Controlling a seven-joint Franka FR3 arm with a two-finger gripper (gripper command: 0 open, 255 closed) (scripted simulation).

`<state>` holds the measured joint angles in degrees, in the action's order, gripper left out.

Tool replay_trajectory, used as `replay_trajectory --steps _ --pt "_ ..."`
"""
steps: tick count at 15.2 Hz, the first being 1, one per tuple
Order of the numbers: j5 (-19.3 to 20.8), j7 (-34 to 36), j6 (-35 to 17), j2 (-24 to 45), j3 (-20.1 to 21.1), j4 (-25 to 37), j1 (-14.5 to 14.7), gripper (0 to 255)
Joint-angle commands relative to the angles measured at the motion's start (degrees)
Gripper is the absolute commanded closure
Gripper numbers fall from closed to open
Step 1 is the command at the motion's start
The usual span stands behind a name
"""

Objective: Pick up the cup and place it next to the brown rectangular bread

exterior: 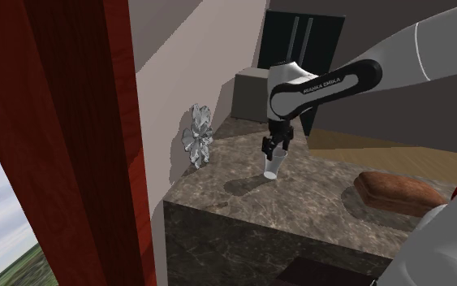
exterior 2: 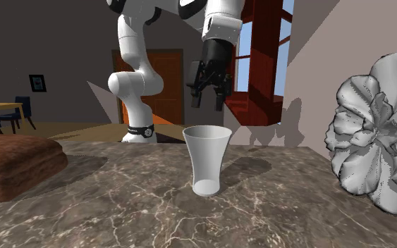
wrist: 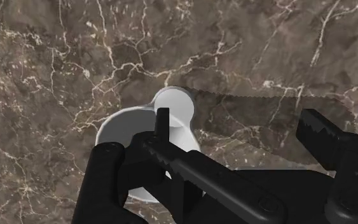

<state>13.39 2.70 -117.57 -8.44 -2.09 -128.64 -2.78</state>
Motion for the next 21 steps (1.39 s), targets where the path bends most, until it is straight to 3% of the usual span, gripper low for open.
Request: replay_trajectory --steps 1,4,12,20,21 --pt "2.1 0.5 -2.5 3.8 0.1 2.1 -0.2 0" --pt "5.3 1.1 -5.4 9.7 0.0 6.4 -0.5 0" --pt "6.5 1.7 -10.9 12.7 -0.8 4.1 -1.2 0" --pt "6.5 1.7 -10.9 12.7 -0.8 4.1 -1.2 0" --pt "6.5 1.7 -10.9 12.7 -0.8 4.1 -1.2 255"
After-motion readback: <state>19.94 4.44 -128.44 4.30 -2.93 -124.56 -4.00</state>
